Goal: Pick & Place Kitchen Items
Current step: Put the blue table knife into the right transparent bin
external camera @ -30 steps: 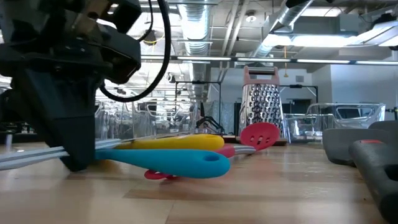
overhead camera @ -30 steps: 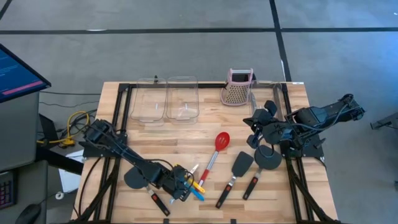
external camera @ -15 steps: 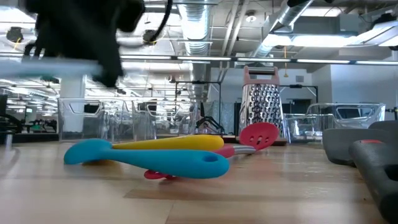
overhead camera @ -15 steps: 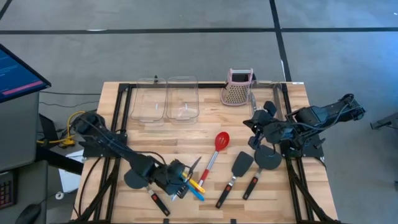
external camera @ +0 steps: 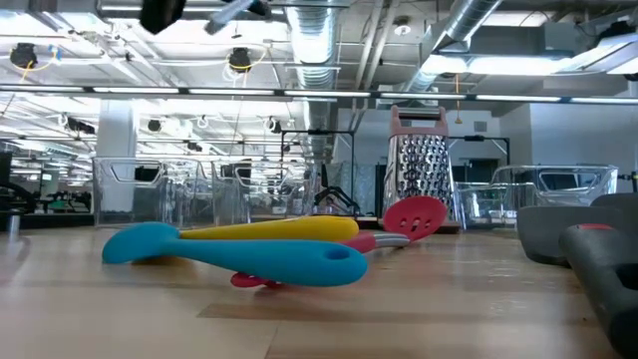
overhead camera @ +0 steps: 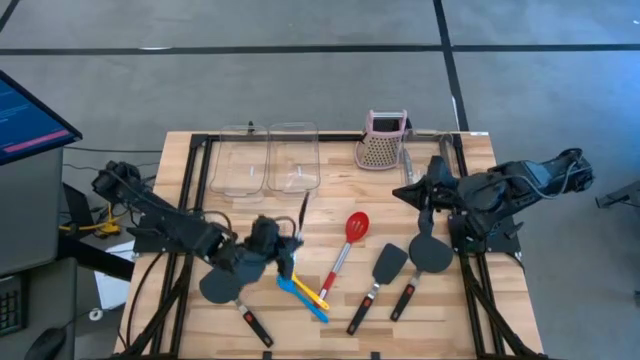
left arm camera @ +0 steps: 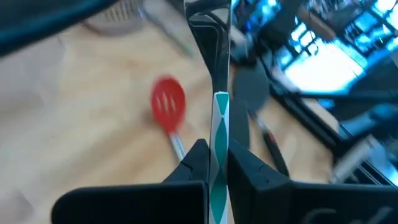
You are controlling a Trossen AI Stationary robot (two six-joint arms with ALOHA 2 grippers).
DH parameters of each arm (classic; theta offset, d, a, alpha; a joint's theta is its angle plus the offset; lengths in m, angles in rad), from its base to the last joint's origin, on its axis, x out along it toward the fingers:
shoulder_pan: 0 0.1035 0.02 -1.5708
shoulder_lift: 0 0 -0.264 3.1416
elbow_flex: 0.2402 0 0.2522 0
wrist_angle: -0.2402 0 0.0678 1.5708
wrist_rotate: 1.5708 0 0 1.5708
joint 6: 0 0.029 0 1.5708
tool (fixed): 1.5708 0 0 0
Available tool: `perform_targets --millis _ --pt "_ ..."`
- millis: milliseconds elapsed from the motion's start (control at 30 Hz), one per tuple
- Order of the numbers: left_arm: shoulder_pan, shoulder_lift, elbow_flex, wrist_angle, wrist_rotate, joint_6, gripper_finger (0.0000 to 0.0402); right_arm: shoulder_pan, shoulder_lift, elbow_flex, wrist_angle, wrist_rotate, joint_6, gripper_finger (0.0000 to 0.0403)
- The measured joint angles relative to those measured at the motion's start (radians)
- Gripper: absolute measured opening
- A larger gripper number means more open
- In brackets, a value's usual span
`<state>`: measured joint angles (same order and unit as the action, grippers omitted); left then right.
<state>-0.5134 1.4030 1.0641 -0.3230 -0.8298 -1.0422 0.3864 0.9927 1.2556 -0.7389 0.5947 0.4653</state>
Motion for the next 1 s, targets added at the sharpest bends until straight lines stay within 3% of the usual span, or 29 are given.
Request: perform_targets --millis 167,400,567,800,1000 --pt "0.096 -0.018 0.000 0.163 -0.007 0.199 0.0003 -0.028 0.025 0.000 0.121 -0.128 -0.096 0.0001" --pt "0.173 -0.001 0.000 0.463 -0.104 0.536 0.0002 -0.080 0.094 0.000 0.268 -0.121 -0.090 0.0001" --pt "0.197 0.000 0.000 0.492 -0.148 0.599 0.0002 -0.148 0.153 0.000 0.404 -0.124 -0.083 0.0007" --pt "0.211 0.027 0.000 0.511 -0.139 0.601 0.0002 -0.222 0.255 0.000 0.542 -0.253 -0.099 0.0087" --pt "0.222 0.098 0.000 0.611 -0.133 0.646 0.0002 -0.246 0.312 0.000 0.640 -0.258 -0.108 0.0166"
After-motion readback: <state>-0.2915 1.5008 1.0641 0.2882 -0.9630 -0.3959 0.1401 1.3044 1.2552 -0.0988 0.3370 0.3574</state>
